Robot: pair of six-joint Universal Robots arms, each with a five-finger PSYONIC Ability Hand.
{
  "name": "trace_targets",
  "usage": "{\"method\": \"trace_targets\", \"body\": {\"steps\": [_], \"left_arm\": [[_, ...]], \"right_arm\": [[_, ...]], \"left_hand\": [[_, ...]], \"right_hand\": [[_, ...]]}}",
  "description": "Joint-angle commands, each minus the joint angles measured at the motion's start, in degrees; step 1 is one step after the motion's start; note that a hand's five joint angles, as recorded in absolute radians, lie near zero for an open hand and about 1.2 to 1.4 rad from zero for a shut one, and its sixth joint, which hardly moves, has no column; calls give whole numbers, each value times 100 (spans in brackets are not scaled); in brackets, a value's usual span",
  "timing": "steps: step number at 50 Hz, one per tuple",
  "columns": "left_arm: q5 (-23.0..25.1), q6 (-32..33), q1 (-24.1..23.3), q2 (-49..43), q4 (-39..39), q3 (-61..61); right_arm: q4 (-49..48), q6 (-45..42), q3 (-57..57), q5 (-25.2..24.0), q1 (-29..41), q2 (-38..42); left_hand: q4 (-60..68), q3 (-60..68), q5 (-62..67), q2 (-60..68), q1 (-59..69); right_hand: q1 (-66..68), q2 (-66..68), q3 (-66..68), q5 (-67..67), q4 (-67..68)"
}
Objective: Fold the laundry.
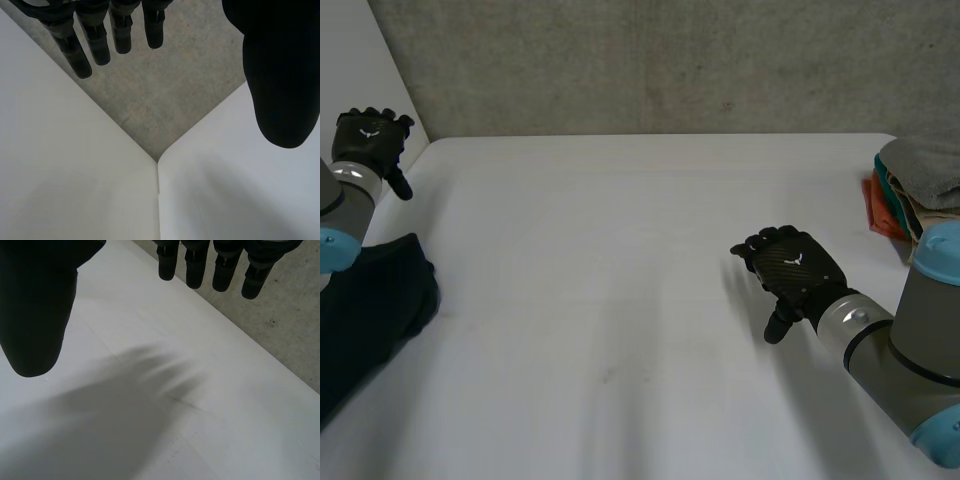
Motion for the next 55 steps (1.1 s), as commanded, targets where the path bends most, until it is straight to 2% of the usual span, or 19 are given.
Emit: {"method": "trace_targets", "body": {"steps": [1, 6, 8, 15, 20, 25, 30, 31, 32, 35, 36, 39, 43, 47, 50, 51, 54, 55], "left_arm": [[-249, 102, -105, 870, -791, -602], [-381, 145, -140, 1723, -2144, -1207], [-452, 154, -123, 1944, -2454, -1419], [-707, 146, 97, 2840, -2868, -2649], [-584, 277, 316, 3105, -2509, -3546], [-365, 540, 536, 2974, -1553, -4293], [-373, 734, 651, 2596, -681, -4576], [-382, 769, 668, 2534, -558, -4576], [-408, 822, 695, 2438, -365, -4558], [-452, 884, 712, 2349, -179, -4497], [-478, 884, 686, 2358, -135, -4418], [-522, 823, 616, 2471, -152, -4269], [-558, 507, 274, 2928, -188, -4031], [-584, -116, -375, 3613, -231, -3558], [-601, -495, -807, 3799, -363, -3293], [-610, -722, -1147, 3869, -511, -3145], [-637, -987, -1720, 3887, -846, -2950], [-645, -1101, -2105, 3835, -1073, -2880]], "right_arm": [[5, -9, 13, -1, -11, -75], [5, -18, -5, -1, -11, -75], [32, -1, -5, 0, -3, -75], [155, 131, -13, -176, -11, -101], [181, 245, -13, -229, -46, -233], [190, 263, 4, -238, -64, -321], [190, 237, 22, -229, -73, -312], [190, 228, 31, -220, -73, -312], [190, 219, 39, -220, -73, -312], [190, 175, 48, -211, -90, -312], [181, 166, 48, -211, -99, -312], [181, 123, 48, -194, -126, -330], [164, 122, 57, -194, -169, -374], [155, 114, 31, -194, -231, -418], [155, 131, 22, -194, -266, -435], [155, 131, 13, -194, -301, -462], [155, 140, 4, -194, -363, -479], [146, 140, -4, -194, -415, -506]], "left_hand": [[-154, -189, -280, -170, -126], [-154, -189, -280, -170, -126], [-154, -189, -280, -170, -126], [-154, -189, -280, -170, -126], [-154, -189, -280, -170, -126], [-154, -189, -280, -170, -126], [-154, -189, -280, -170, -126], [348, 314, 222, 332, 377], [2053, 2019, 1927, 2037, 2082], [4685, 4650, 4559, 4669, 4714], [6776, 6741, 6650, 6760, 6805], [6846, 6811, 6720, 6830, 6874], [6846, 6811, 6720, 6830, 6874], [6846, 6811, 6720, 6830, 6874], [6846, 6811, 6720, 6830, 6874], [6846, 6811, 6720, 6830, 6874], [6846, 6811, 6720, 6830, 6874], [6846, 6811, 6720, 6830, 6874]], "right_hand": [[-282, -183, -170, -284, -179], [-282, -183, -170, -284, -179], [-282, -183, -170, -284, -179], [-282, -183, -170, -284, -179], [-282, -183, -170, -284, -179], [-282, -183, -170, -284, -179], [-282, -183, -170, -284, -179], [-282, -183, -170, -284, -179], [-282, -183, -170, -284, -179], [-282, -183, -170, -284, -179], [-282, -183, -170, -284, -179], [-282, -183, -170, -284, -179], [-282, -183, -170, -284, -179], [-282, -183, -170, -284, -179], [-282, -183, -170, -284, -179], [-282, -183, -170, -284, -179], [-282, -183, -170, -284, -179], [-282, -183, -170, -284, -179]]}}
